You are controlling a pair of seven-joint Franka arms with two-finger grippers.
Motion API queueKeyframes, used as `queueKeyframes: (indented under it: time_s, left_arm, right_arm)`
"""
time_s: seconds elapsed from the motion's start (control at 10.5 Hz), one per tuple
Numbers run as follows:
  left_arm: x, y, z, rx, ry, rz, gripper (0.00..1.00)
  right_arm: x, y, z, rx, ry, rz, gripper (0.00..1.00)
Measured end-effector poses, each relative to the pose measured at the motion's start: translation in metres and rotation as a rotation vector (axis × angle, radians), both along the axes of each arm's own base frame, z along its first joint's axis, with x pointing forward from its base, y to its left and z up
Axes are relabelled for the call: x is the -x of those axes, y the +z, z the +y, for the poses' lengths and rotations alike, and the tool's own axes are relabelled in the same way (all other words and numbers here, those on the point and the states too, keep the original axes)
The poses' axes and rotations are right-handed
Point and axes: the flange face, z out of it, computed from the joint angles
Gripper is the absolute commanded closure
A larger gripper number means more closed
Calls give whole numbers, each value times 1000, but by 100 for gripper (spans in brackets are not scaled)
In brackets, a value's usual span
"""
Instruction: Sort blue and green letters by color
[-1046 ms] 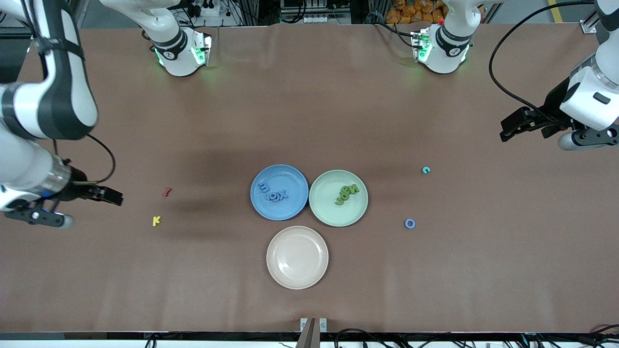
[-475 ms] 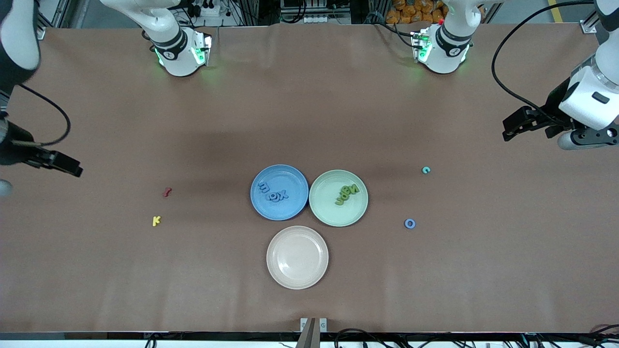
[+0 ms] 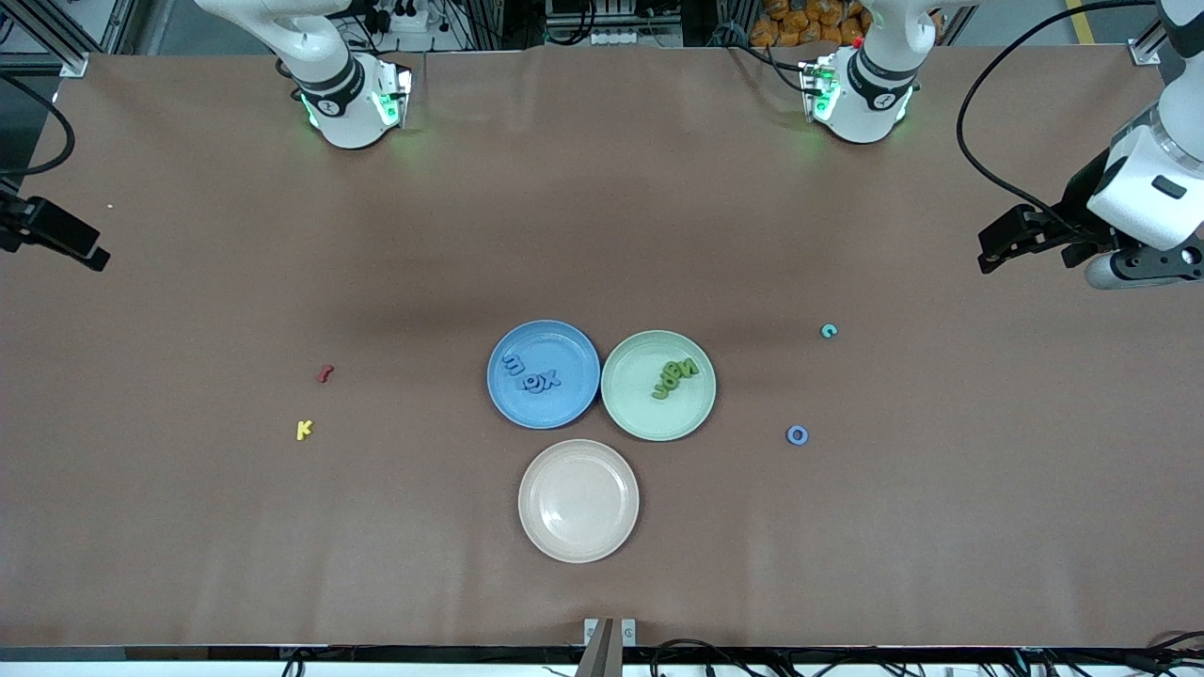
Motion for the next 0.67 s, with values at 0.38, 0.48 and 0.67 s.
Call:
queueKeyframes:
  time_s: [0.38, 0.48, 0.67]
  left_arm:
    - [0, 0, 1, -8, -6, -3, 0]
    - [0, 0, 1, -8, -6, -3, 0]
    - [0, 1, 1, -8, -6, -4, 0]
  right_arm:
    - [-3, -4, -1, 2, 0, -16, 0]
    - [-3, -8, -1, 2, 0, -18, 0]
    - [-2, -13, -5, 3, -7, -14, 0]
